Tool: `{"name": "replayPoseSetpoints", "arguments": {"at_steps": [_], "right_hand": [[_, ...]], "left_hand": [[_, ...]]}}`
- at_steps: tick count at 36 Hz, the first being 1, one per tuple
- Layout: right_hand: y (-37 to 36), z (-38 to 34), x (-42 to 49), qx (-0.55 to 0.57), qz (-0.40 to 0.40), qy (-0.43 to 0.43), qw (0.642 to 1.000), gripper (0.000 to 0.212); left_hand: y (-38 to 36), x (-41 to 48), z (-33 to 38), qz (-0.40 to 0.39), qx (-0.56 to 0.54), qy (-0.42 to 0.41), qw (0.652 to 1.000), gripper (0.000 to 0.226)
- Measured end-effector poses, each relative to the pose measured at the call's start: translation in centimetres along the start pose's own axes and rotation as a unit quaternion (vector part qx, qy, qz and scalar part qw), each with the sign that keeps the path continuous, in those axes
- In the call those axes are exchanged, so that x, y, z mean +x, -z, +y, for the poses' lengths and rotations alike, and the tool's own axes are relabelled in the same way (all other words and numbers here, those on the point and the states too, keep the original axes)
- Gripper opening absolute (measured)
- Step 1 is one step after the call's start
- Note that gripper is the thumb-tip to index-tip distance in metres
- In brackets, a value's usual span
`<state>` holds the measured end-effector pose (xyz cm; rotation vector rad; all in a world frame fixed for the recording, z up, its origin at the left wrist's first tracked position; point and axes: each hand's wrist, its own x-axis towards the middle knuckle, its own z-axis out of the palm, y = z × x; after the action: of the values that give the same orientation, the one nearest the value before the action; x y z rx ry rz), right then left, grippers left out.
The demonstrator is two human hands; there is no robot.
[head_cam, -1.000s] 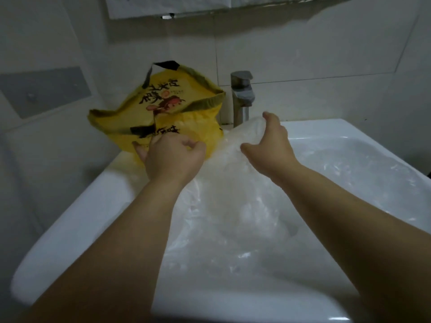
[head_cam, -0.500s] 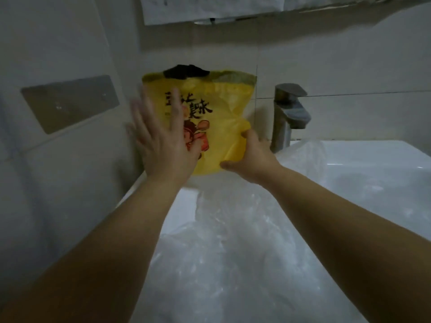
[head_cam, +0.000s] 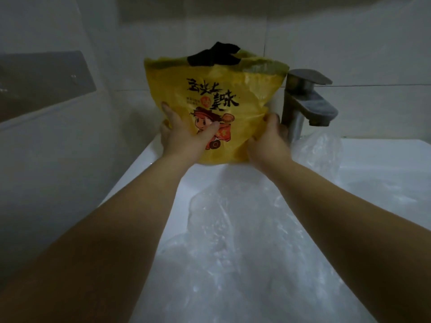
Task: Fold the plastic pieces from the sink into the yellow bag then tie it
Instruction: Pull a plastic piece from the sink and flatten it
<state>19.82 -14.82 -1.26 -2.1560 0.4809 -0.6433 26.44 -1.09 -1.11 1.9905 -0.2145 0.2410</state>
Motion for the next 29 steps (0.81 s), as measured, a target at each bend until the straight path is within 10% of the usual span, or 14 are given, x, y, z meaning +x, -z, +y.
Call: {"name": "replayPoseSetpoints", "arguments": {"at_steps": [11, 15, 19, 25, 29], "right_hand": [[2.2, -0.9, -3.0, -0.047, 0.008, 0.045, 0.998, 0.042], [3.6, 0.6, -4.2, -0.282, 0.063, 0.082, 0.954, 0.032], [5.7, 3.5, -5.2, -0.416, -0.034, -0.07, 0.906, 0.056], [9.6, 7.2, -6.8, -0.265, -0.054, -0.134, 0.953, 0.02], [11.8, 5.7, -7.6, 0.094, 0.0, -0.159, 0.983, 0.023]], "left_hand": [[2.2, -2.5, 0.2, 0.038, -0.015, 0.02, 0.999, 0.129], [2.2, -4.7, 1.1, 0.049, -0.012, -0.005, 0.999, 0.121], [1.0, -7.5, 2.0, 0.078, -0.012, -0.027, 0.997, 0.108], [-1.5, -11.3, 3.6, 0.028, -0.022, -0.031, 0.999, 0.077], [-2.8, -13.6, 4.9, -0.147, -0.039, -0.003, 0.988, 0.069]]}}
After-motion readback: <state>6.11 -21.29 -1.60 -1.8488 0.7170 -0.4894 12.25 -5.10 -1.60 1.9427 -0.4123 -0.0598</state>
